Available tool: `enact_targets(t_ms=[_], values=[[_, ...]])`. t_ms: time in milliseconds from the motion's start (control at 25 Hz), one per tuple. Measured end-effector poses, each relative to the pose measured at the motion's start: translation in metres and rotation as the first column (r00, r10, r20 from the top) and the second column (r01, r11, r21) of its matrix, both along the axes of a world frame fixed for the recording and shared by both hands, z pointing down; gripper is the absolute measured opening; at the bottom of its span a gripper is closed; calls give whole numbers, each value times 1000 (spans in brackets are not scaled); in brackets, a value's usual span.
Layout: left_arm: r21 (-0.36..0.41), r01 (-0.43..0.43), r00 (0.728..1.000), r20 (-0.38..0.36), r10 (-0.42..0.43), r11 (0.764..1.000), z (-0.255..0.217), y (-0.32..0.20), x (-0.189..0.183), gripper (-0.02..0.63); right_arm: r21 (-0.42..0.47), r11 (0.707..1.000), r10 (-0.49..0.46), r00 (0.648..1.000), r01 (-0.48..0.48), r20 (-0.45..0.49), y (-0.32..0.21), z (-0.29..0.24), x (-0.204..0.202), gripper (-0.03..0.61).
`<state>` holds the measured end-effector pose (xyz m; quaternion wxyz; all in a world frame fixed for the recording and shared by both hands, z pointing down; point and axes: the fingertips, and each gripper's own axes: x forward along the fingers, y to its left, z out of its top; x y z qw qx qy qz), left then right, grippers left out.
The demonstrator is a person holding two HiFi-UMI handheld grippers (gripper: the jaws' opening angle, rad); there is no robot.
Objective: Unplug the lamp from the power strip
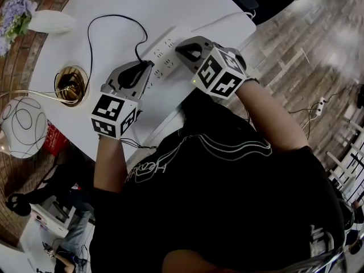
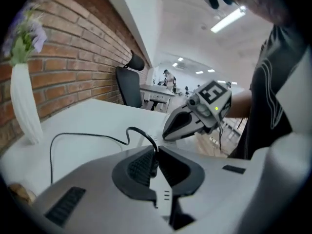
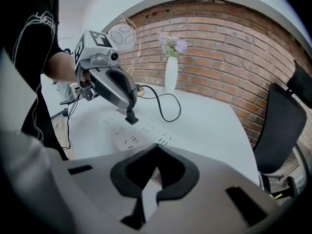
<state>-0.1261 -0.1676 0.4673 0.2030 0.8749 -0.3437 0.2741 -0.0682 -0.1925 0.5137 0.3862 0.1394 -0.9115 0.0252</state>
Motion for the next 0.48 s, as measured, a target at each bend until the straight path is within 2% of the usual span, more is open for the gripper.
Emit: enact_targets(t_ms=[120, 200, 240, 280, 320, 360, 400, 440, 480], values=[[77, -95, 983, 165, 81, 992, 0, 5, 6, 26, -2, 1000, 0, 1000, 0, -8, 1, 1, 0, -5], [80, -119, 976, 194, 101, 990, 2, 8, 9, 26, -4, 1000, -1, 1000, 1, -9, 2, 1, 0, -5], [68, -108, 981, 167, 96, 992, 2, 9, 9, 26, -6, 1000, 0, 1000, 0, -8, 2, 1, 0, -5], [52, -78, 993, 95, 73, 996, -1, 9, 8, 26, -9, 1000, 2, 1000, -2, -8, 2, 1, 1, -5], [35, -27, 999, -34, 28, 999, -11, 5, 6, 26, -11, 1000, 3, 1000, -3, -7, 2, 1, 1, -5], [19, 42, 978, -206, -37, 999, -32, -4, 0, 26, -13, 1000, 2, 1000, -2, -8, 2, 2, 0, -5], [1, 111, 928, -359, -104, 994, -58, -17, -10, 26, -13, 1000, -2, 1000, 2, -8, 2, 2, 0, -5], [-12, 158, 890, -431, -148, 987, -78, -32, -22, 26, -15, 1000, -7, 1000, 7, -7, 2, 1, -1, -5], [-16, 175, 888, -429, -165, 984, -89, -43, -33, 26, -20, 1000, -11, 1000, 11, -6, 1, 1, -1, -5]])
